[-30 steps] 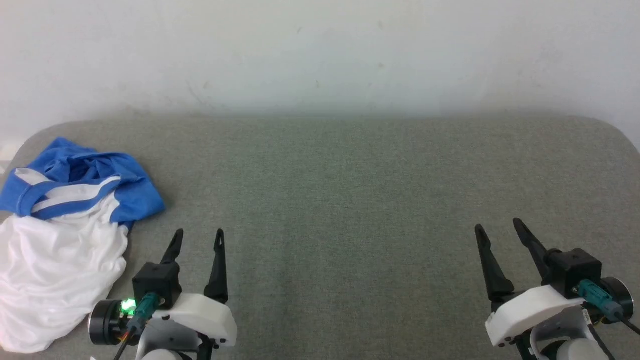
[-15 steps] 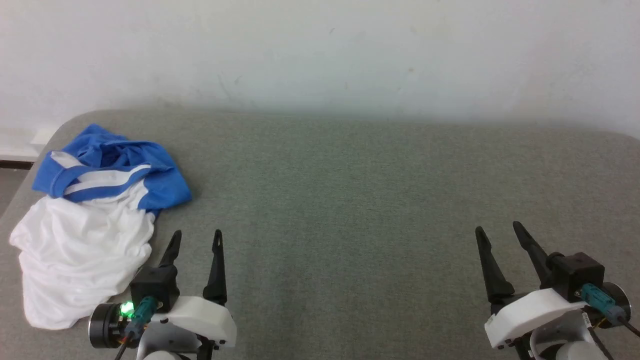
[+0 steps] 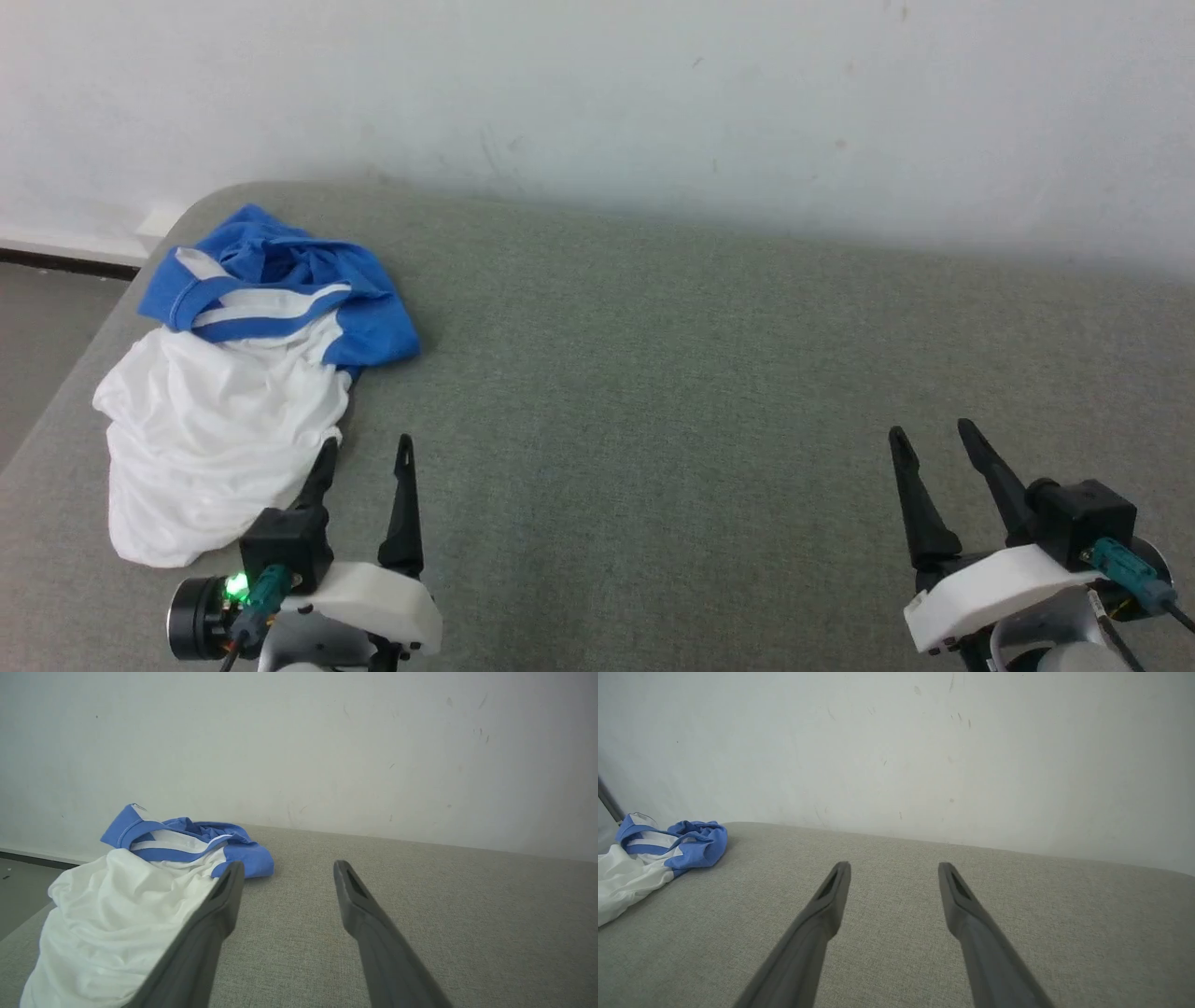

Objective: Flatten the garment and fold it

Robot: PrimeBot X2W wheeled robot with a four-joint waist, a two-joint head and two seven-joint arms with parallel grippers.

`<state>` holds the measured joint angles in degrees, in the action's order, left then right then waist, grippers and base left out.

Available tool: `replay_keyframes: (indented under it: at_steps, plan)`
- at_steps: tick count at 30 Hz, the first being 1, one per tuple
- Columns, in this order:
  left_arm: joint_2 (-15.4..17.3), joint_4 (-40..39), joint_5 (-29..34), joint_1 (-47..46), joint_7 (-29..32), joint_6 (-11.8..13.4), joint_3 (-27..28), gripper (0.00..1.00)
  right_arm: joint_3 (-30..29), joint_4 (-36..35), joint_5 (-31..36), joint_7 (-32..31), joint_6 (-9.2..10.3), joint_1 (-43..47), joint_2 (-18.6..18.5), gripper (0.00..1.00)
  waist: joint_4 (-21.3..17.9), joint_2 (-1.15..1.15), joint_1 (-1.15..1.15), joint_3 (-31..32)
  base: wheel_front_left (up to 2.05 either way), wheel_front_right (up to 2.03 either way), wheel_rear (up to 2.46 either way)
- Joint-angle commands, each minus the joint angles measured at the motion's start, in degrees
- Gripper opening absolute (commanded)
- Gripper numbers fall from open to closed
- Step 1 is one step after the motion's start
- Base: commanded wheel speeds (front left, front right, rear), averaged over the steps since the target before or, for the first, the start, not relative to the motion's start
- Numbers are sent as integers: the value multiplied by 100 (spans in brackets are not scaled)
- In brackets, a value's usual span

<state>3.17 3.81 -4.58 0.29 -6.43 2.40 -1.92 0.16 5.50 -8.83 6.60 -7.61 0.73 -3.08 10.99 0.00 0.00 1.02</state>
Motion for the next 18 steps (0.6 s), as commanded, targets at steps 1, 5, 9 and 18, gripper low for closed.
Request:
replay_keyframes:
  at_steps: [1, 5, 9, 18]
  plan:
    - [-14, 33, -70, 97, -62, 43, -13, 100, -2, 36, -66, 48, 6, 78, 9, 100, 109, 0, 0, 7, 0, 0, 0]
    - [-15, 55, -111, 111, -110, 60, -34, 100, -2, 76, -135, 96, 6, 77, 10, 100, 247, 0, 0, 10, 0, 0, 0]
    - [-16, 81, -151, 118, -158, 82, -56, 100, 7, 115, -195, 144, 6, 80, 10, 100, 377, 0, 0, 11, 0, 0, 0]
    - [-18, 139, -230, 139, -266, 126, -77, 100, 15, 204, -320, 251, 7, 93, 12, 100, 626, 0, 0, 25, 0, 0, 0]
